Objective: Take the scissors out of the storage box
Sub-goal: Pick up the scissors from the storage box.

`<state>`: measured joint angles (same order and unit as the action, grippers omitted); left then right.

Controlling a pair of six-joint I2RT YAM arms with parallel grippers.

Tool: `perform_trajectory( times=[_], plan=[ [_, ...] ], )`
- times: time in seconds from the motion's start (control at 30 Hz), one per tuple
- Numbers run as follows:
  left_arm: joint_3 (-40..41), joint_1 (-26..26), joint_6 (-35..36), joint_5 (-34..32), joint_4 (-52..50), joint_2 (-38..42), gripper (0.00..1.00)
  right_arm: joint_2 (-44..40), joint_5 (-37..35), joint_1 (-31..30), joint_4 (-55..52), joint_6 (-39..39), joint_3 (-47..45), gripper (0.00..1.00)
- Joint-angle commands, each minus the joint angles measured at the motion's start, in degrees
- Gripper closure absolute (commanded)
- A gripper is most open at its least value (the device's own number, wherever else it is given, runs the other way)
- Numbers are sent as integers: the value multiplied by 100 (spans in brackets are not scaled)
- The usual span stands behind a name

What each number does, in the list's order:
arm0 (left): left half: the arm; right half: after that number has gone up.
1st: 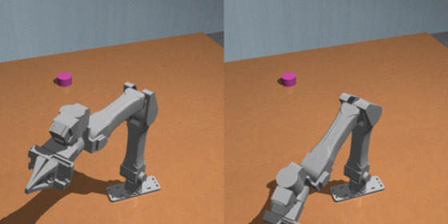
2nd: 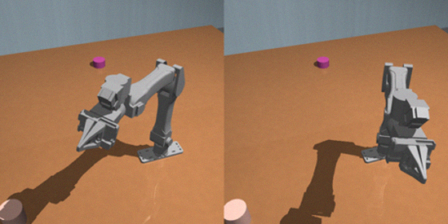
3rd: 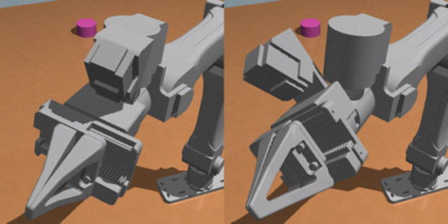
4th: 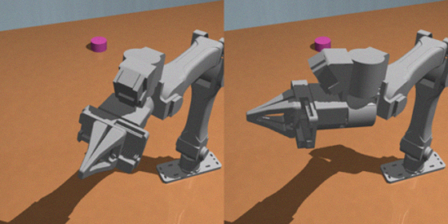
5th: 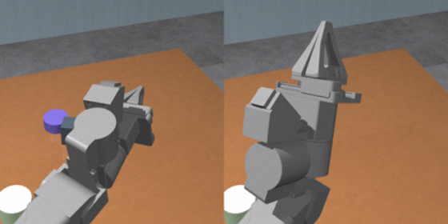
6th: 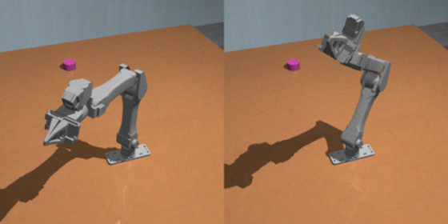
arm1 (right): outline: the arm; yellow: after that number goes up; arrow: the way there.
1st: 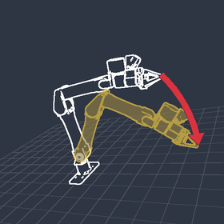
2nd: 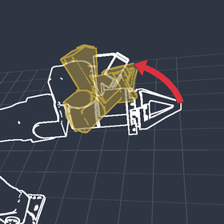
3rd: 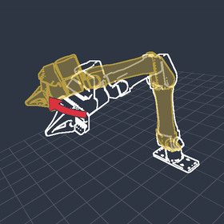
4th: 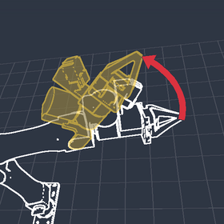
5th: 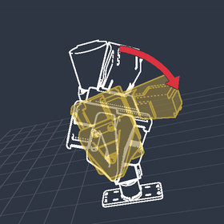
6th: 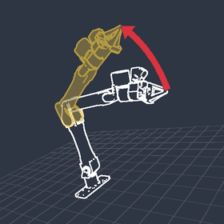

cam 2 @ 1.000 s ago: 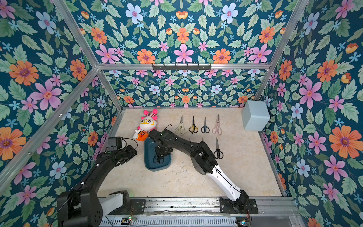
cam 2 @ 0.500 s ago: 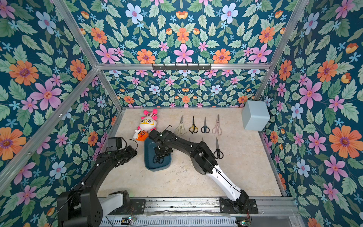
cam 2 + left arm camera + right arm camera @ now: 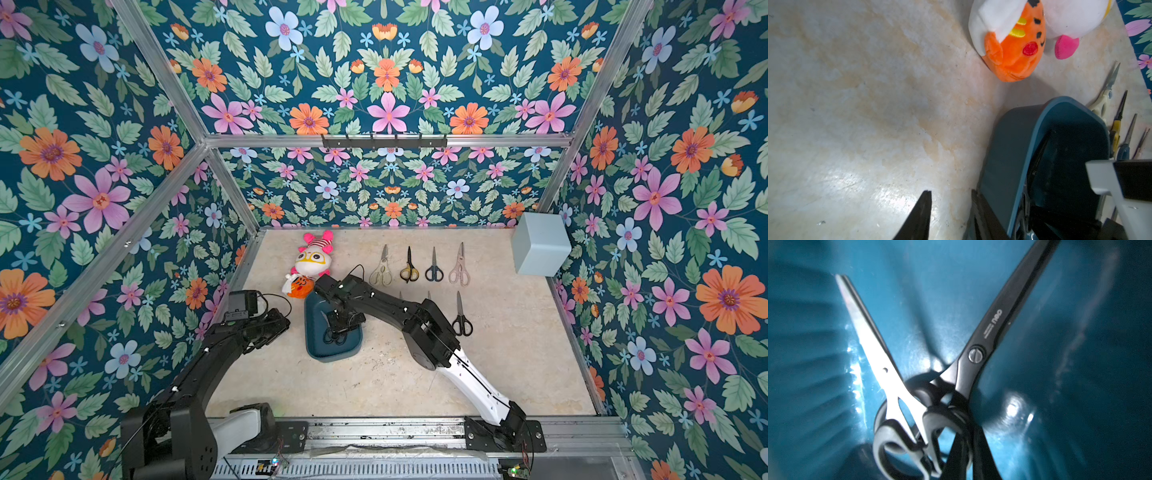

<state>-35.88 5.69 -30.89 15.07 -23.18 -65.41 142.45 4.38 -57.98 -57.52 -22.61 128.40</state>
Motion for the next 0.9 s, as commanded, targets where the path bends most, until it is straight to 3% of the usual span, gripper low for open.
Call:
perform_trajectory(
  times=[0.0, 0.4, 0.87],
  plan=[
    [-7, 11, 65, -4, -21, 11, 62, -149, -113, 6, -149, 45, 120, 99],
    [-28, 5, 85, -32, -38, 4, 62, -604, -51, 83, -39, -11, 45, 100],
    [-7, 11, 110, -22, -35, 26, 62, 119, -42, 88, -105, 59, 247, 100]
  ],
)
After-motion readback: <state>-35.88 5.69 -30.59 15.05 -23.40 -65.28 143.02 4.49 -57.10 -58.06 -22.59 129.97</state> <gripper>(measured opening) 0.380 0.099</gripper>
